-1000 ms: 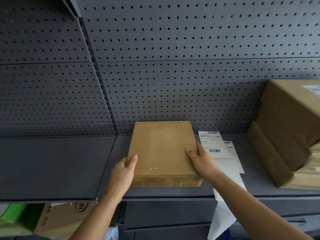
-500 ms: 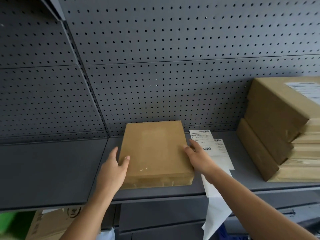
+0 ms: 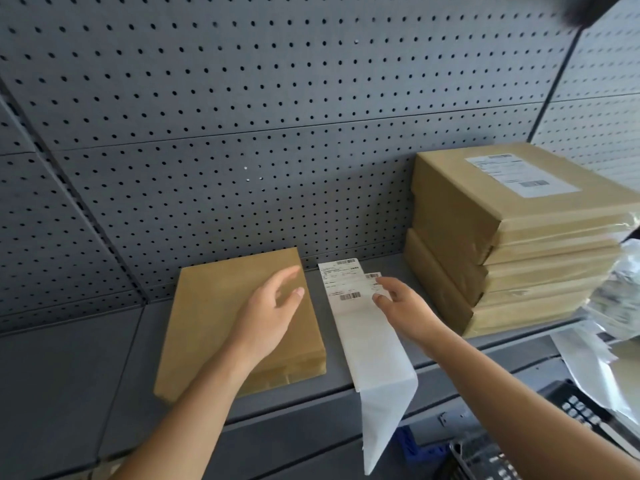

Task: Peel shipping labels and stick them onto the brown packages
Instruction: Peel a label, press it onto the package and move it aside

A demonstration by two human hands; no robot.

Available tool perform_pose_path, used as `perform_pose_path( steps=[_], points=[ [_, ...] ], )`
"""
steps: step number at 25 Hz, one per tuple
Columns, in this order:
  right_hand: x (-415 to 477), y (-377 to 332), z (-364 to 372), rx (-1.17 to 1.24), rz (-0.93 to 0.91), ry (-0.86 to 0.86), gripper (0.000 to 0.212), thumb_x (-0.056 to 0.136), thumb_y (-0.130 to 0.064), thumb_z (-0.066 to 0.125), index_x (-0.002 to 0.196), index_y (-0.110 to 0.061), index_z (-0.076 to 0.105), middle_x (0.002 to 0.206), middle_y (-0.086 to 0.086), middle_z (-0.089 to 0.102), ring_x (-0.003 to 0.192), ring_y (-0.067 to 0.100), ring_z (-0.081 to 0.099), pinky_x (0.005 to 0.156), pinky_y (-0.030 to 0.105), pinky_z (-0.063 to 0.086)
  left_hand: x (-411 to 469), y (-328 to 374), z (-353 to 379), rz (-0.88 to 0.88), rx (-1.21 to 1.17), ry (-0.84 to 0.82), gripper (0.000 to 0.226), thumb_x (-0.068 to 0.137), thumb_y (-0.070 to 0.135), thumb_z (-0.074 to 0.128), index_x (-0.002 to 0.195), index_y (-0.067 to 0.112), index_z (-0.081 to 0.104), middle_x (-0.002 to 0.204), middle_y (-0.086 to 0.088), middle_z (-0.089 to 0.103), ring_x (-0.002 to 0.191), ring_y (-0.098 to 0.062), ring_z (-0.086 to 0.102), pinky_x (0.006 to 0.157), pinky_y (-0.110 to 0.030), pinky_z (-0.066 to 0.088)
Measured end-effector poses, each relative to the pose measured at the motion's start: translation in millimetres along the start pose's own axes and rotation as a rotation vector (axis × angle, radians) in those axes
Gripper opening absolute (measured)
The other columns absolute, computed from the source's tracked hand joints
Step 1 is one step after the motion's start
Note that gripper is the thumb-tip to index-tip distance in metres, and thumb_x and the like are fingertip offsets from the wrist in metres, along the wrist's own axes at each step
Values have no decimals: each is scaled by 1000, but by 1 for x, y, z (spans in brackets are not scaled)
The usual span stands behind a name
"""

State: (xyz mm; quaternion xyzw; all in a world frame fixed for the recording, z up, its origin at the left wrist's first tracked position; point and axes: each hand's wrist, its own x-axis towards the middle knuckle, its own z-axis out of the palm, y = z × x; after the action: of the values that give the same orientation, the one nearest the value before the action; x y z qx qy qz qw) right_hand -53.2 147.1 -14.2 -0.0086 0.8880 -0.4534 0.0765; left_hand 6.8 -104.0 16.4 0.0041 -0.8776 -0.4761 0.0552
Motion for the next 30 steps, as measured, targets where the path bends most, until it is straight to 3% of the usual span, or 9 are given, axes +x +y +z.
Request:
perform_pose_path(
  steps=[4, 9, 12, 14, 16, 20, 24, 28, 30],
  points=[
    [-3, 16, -7, -96, -11, -42, 54, 99, -34, 55, 149, -25, 39, 152, 2, 40, 128, 21, 50, 95, 24, 39, 14, 16, 32, 53, -84, -93, 36, 104, 24, 57, 139, 28, 58, 137, 16, 62, 128, 1, 55, 114, -27, 43],
    [0, 39, -3, -318, -68, -161, 69, 94, -40, 62, 153, -25, 31, 159, 3, 29, 141, 22, 38, 113, 31, 35, 23, 16, 50, 34, -153, -142, 27, 103, 23, 58, 128, 27, 66, 116, 12, 74, 108, 3, 67, 102, -27, 51],
    [6, 54, 4, -424, -87, -222, 76, 91, -44, 64, 155, -28, 27, 163, 2, 21, 150, 22, 18, 120, 37, 26, 27, 11, 54, 6, -232, -121, 23, 103, 16, 57, 122, 23, 68, 105, 5, 77, 98, -3, 73, 96, -30, 56],
    [8, 61, 10, -512, -110, -231, 74, 91, -47, 62, 154, -31, 29, 164, -1, 20, 152, 24, 12, 122, 39, 19, 27, 8, 54, -2, -269, -113, 22, 103, 13, 56, 120, 20, 69, 103, 1, 78, 95, -7, 74, 91, -28, 58],
    [8, 65, 15, -550, -141, -177, 62, 92, -48, 61, 149, -32, 40, 161, -2, 28, 150, 23, 19, 121, 38, 22, 25, 7, 54, -4, -301, -107, 21, 103, 11, 55, 117, 17, 70, 101, -2, 77, 93, -10, 74, 88, -26, 58],
    [8, 59, 16, -544, -189, 6, 35, 96, -40, 56, 129, -31, 62, 140, -6, 50, 130, 18, 44, 102, 32, 41, 24, 6, 53, -9, -324, -100, 20, 103, 9, 55, 113, 14, 71, 98, -3, 77, 89, -11, 74, 80, -20, 57],
    [12, 37, 6, -427, -185, 127, 22, 98, -35, 52, 112, -33, 68, 117, -6, 58, 104, 21, 60, 79, 36, 53, 23, 7, 53, -5, -308, -123, 18, 103, 10, 55, 110, 16, 72, 97, -3, 77, 87, -12, 73, 78, -19, 56],
    [20, 6, -11, -385, -210, 201, 21, 100, -32, 49, 112, -33, 66, 107, -8, 56, 87, 15, 57, 58, 23, 38, 22, 7, 52, 7, -290, -147, 17, 103, 15, 56, 104, 15, 73, 93, -3, 77, 82, -11, 72, 75, -22, 57],
    [22, -13, -19, -363, -227, 241, 21, 100, -31, 49, 111, -32, 67, 103, -9, 56, 86, 15, 56, 58, 23, 38, 22, 8, 52, 15, -281, -166, 16, 103, 19, 58, 102, 15, 73, 92, -2, 77, 81, -11, 72, 73, -23, 56]
  ],
)
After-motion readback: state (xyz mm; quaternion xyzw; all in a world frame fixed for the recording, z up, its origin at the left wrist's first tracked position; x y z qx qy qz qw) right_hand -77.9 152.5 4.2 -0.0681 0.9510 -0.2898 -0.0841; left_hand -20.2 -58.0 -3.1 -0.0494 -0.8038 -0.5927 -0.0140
